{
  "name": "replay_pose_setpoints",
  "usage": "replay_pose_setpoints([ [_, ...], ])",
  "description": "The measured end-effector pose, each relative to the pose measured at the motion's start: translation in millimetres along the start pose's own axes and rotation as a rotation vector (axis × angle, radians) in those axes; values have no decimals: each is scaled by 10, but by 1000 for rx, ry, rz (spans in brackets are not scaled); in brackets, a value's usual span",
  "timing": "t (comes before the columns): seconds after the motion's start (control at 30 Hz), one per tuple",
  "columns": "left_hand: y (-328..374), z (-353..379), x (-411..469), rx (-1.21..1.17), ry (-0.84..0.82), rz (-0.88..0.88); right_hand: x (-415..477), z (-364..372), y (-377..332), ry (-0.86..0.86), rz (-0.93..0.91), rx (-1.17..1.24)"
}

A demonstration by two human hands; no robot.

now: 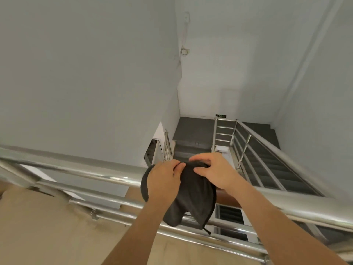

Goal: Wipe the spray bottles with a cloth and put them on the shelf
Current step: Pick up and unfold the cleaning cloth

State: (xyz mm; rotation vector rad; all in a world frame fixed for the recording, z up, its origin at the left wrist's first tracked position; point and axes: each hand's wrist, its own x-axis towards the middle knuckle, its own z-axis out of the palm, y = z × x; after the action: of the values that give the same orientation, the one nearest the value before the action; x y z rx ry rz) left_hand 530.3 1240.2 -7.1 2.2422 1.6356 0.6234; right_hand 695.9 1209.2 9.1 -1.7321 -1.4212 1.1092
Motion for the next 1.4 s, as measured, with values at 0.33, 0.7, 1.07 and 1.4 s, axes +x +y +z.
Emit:
replay_pose_setpoints([
  [0.33, 851, -56, 205, -850, -447, -112, 53, -945, -74, 307, 42, 1113],
  [0.7, 1321, 432, 18, -832, -927, 70, -1362, -1511, 136, 1168, 10, 1335],
  [1.07, 2544, 315, -1130, -1270, -1383, 317, -3944, -806, 258, 1054, 400, 316],
  [1.4, 3562, 528, -3698, -719, -1343, 1077, -6648, 267, 691, 1303, 1105, -272],
])
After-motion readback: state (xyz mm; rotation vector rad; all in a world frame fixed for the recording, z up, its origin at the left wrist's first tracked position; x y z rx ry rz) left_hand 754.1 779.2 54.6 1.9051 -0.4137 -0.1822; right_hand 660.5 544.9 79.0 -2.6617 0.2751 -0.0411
